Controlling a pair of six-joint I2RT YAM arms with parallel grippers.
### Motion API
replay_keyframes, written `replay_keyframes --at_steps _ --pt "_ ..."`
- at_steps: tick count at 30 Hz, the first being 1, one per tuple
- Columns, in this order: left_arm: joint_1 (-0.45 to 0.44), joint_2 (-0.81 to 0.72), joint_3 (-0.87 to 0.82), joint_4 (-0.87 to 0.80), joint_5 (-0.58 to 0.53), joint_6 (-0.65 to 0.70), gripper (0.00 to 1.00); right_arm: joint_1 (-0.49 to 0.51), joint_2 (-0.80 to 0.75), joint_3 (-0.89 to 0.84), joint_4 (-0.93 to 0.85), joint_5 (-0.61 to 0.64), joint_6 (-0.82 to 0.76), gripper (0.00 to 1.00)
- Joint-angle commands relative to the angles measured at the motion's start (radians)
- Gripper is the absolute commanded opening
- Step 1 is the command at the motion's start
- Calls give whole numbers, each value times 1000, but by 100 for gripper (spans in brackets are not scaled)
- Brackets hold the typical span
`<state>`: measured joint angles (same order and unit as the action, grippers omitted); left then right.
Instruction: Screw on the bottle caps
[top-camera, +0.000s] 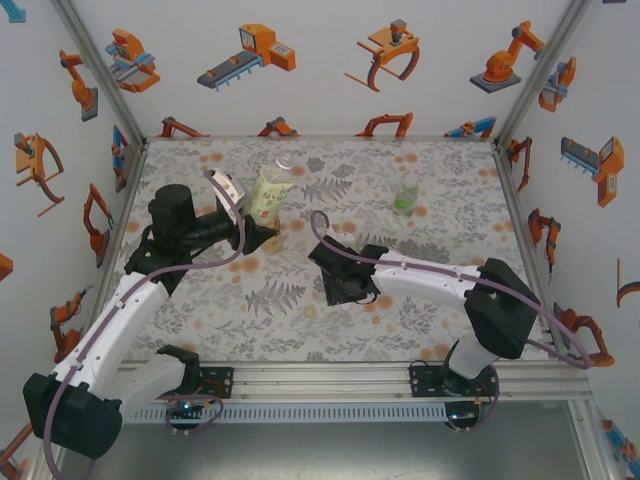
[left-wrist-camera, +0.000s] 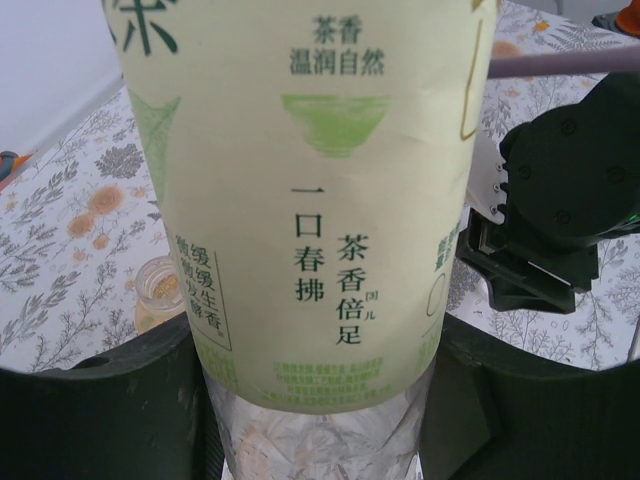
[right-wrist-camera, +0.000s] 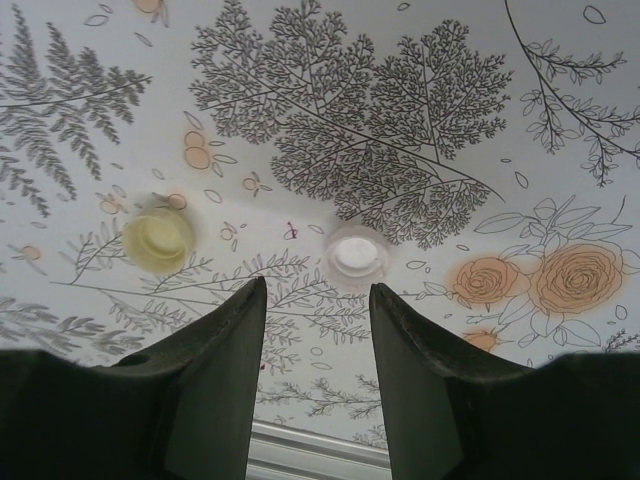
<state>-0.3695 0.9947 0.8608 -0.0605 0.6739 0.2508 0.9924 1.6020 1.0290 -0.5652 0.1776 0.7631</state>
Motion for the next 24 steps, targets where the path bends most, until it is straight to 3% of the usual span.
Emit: replay_keyframes --at_steps 1,24 --pt "7 1 6 17 29 -2 1 0 16 -12 -13 38 16 45" --pt "5 16 15 9 44 -7 2 -3 76 -24 -5 36 7 45"
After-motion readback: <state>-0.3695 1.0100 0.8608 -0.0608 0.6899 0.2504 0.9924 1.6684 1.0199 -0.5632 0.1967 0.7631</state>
